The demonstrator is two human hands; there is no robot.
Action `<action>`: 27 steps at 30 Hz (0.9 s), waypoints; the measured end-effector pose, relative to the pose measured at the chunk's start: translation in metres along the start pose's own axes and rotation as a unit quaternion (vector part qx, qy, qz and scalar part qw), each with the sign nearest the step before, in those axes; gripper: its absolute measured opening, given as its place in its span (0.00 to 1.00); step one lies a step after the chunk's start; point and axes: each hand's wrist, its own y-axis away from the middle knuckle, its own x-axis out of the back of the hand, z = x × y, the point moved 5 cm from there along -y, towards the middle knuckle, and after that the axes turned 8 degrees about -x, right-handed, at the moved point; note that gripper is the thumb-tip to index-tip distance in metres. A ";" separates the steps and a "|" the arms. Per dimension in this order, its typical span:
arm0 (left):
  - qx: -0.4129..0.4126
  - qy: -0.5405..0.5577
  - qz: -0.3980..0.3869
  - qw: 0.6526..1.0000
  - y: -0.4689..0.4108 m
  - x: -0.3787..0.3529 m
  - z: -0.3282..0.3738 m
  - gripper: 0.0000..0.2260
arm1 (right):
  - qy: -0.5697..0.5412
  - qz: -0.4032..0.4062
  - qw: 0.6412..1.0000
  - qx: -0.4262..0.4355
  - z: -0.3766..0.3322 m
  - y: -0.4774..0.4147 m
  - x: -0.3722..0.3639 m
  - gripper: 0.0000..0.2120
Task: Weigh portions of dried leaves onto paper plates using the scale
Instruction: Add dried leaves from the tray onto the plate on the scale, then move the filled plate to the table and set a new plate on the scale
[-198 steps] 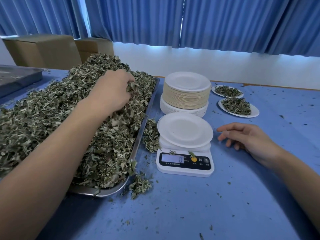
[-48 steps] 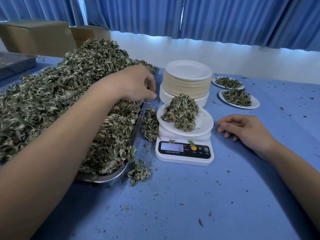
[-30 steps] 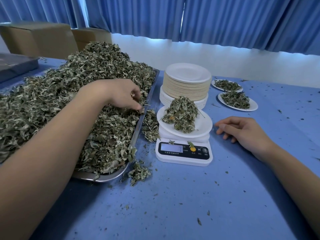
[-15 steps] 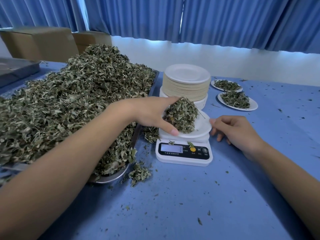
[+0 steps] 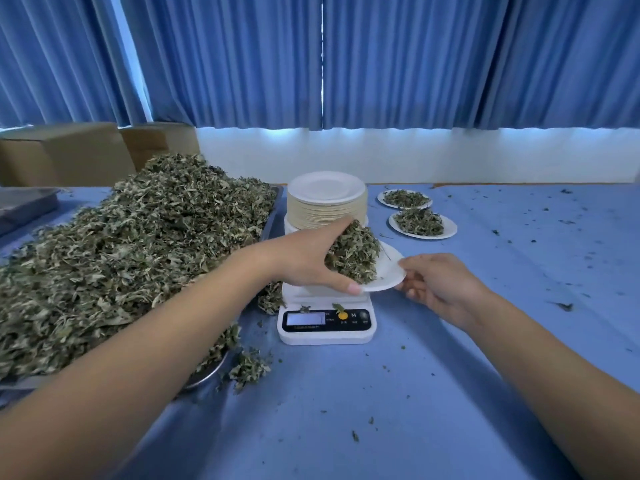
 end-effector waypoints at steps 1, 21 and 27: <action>0.007 0.000 0.014 1.000 -0.005 -0.002 0.010 0.55 | 0.002 0.009 1.000 0.005 -0.001 0.004 0.008 0.03; 0.058 0.065 0.046 0.995 -0.147 -0.118 0.094 0.63 | 0.356 0.335 0.868 0.091 -0.012 -0.020 0.167 0.08; 0.061 0.053 0.074 0.994 -0.172 -0.120 0.083 0.60 | 0.370 0.357 0.851 0.104 -0.021 -0.037 0.177 0.11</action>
